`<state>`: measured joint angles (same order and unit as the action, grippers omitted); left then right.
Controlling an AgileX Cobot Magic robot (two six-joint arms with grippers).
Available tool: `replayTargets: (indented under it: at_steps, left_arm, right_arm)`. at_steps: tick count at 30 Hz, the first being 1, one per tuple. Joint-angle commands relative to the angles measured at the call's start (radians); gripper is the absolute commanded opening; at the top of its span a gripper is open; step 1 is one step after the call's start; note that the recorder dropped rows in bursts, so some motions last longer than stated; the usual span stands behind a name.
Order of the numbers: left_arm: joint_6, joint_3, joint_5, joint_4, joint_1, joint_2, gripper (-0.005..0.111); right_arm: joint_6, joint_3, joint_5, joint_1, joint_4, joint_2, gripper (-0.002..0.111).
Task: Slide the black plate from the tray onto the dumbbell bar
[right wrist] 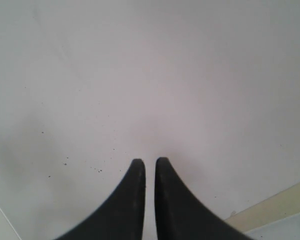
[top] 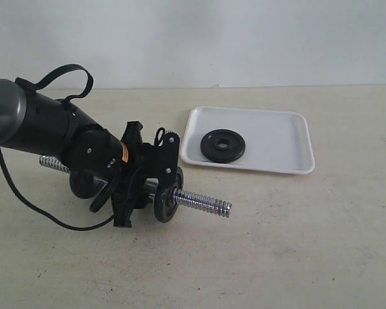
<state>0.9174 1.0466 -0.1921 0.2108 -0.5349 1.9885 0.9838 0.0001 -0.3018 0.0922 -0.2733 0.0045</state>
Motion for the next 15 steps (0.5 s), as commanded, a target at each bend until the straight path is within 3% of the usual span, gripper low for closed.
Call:
replayTargets:
  at_steps: [1,15]
  left_arm:
    - [-0.011,-0.012,-0.043,-0.013,0.002,0.024,0.044]
    - [-0.011,-0.012,-0.037,-0.020,0.002,0.024,0.004]
  right_arm:
    - [0.000,0.000,0.000,-0.002,-0.008,-0.004,0.004]
    - [0.000,0.000,0.000,-0.002,-0.008,-0.004,0.004]
